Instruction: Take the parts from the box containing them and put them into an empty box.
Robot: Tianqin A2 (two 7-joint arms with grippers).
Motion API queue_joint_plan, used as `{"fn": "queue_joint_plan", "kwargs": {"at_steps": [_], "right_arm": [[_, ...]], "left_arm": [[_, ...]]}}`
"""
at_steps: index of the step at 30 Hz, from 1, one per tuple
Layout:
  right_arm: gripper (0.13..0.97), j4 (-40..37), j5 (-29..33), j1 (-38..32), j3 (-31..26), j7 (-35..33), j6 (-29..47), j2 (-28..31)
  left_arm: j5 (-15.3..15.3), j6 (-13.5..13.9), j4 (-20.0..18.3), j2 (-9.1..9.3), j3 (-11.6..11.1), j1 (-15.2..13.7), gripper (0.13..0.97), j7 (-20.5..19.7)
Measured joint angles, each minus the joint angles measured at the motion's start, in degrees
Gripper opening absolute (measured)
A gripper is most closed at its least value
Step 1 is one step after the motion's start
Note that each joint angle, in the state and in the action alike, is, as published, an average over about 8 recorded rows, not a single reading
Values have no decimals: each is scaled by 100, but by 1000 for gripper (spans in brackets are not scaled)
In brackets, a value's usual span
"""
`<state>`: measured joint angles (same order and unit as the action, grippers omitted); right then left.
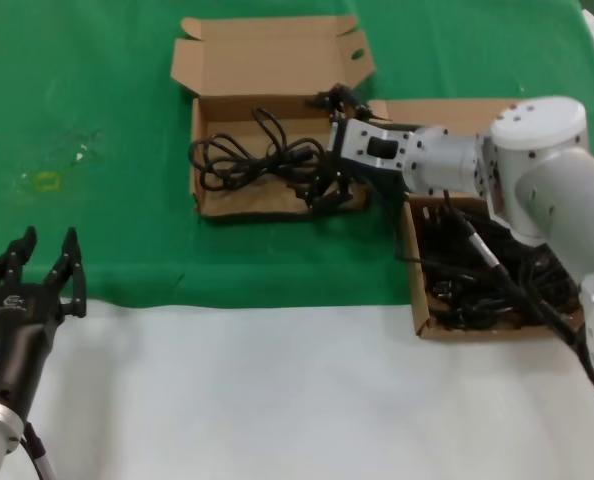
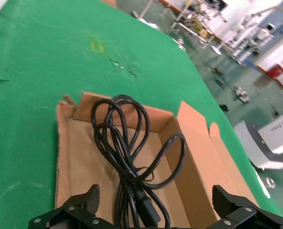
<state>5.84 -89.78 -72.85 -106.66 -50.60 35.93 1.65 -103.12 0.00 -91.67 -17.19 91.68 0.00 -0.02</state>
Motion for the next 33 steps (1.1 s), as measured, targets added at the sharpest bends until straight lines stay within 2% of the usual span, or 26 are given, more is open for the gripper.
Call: {"fn": "queue_joint_plan", "kwargs": {"at_steps": [4, 7, 11, 16, 28, 33], "right_arm": [[830, 416, -65, 357, 73, 246, -174, 76], [830, 764, -119, 653, 133, 452, -320, 139], [869, 1245, -194, 1057, 218, 735, -521, 225], [933, 1848, -287, 1569, 323, 1090, -774, 334], [966, 3299, -513, 2802, 576, 1945, -1381, 597], [966, 3906, -607, 3322, 682, 2300, -1634, 708]], "left_arm": [[0, 0, 0, 0, 0, 0, 326, 0], [0, 0, 0, 0, 0, 0, 382, 0], [-1, 0, 0, 0, 0, 0, 382, 0], [-1, 0, 0, 0, 0, 0, 518, 0], [-1, 0, 0, 0, 0, 0, 794, 4], [-1, 0, 0, 0, 0, 0, 809, 3]]}}
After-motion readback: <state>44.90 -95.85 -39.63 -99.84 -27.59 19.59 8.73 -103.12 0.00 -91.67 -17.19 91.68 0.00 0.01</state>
